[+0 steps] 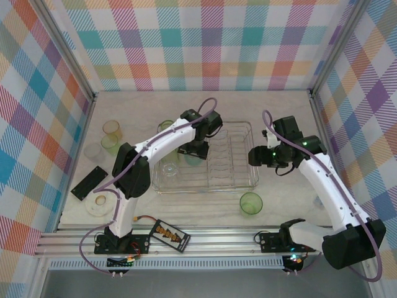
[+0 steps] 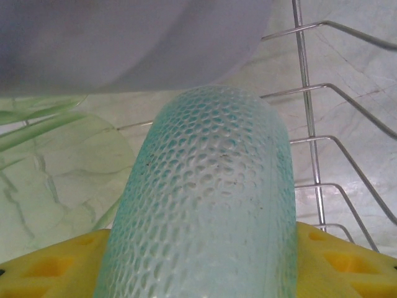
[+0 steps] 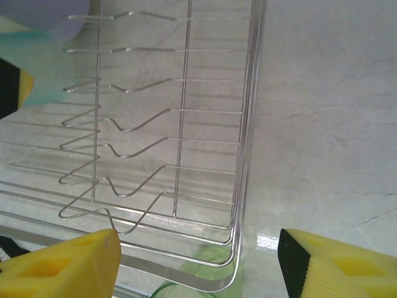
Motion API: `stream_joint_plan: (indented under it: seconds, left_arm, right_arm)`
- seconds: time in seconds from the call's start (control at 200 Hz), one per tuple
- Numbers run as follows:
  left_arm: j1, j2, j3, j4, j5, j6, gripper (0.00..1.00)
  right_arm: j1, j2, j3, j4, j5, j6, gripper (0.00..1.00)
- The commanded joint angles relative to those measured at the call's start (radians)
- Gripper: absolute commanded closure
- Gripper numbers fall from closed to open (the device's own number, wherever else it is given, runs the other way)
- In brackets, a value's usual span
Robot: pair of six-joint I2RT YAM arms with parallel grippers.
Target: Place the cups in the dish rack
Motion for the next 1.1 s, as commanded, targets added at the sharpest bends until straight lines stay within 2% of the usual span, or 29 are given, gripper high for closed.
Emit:
stream_joint_plan:
  seconds: [0.0, 0.07, 0.23, 0.275, 0.365, 0.52, 0.73, 0.775, 0.805, 0.85, 0.875, 1.095]
  left_arm:
    - [0.009, 0.032, 0.040, -0.015, -0.017, 0.043, 1.00]
    - [0.009, 0.037, 0.043, -0.012, -0.033, 0.047, 1.00]
    - [0.020, 0.044, 0.045, -0.003, -0.050, 0.054, 1.00]
    - [0.024, 0.048, 0.047, -0.002, -0.053, 0.054, 0.97]
    - [0.033, 0.055, 0.050, -0.004, -0.056, 0.055, 0.87]
    - [0.040, 0.059, 0.054, 0.013, -0.052, 0.058, 0.48]
    - [0.040, 0.054, 0.075, 0.017, -0.010, 0.086, 0.28]
    - [0.038, 0.044, 0.067, 0.025, -0.008, 0.089, 0.20]
    - [0.038, 0.034, 0.063, 0.032, -0.005, 0.090, 0.11]
    - [0.038, 0.018, 0.051, 0.044, -0.006, 0.093, 0.08]
    - [0.038, 0.007, 0.043, 0.051, -0.005, 0.094, 0.02]
    - [0.034, -0.077, 0.005, 0.082, 0.009, 0.114, 0.00]
  right_arm:
    - [-0.006, 0.002, -0.013, -0.028, -0.076, -0.012, 0.32]
    - [-0.005, 0.001, -0.020, -0.031, -0.115, -0.016, 0.32]
    - [-0.005, -0.014, -0.048, -0.062, -0.110, 0.015, 0.32]
    - [-0.004, -0.016, -0.056, -0.073, -0.114, 0.030, 0.31]
    - [-0.003, -0.028, -0.076, -0.084, -0.127, 0.064, 0.31]
    - [0.000, -0.067, -0.103, -0.091, -0.159, 0.119, 0.31]
    - [0.049, -0.108, -0.137, -0.089, -0.207, 0.186, 0.32]
    - [0.078, -0.112, -0.142, -0.094, -0.193, 0.201, 0.32]
    - [0.097, -0.113, -0.142, -0.104, -0.177, 0.213, 0.32]
    - [0.124, -0.113, -0.143, -0.119, -0.147, 0.232, 0.32]
    - [0.142, -0.114, -0.142, -0.130, -0.126, 0.245, 0.32]
    - [0.203, -0.134, -0.135, -0.271, 0.085, 0.374, 0.35]
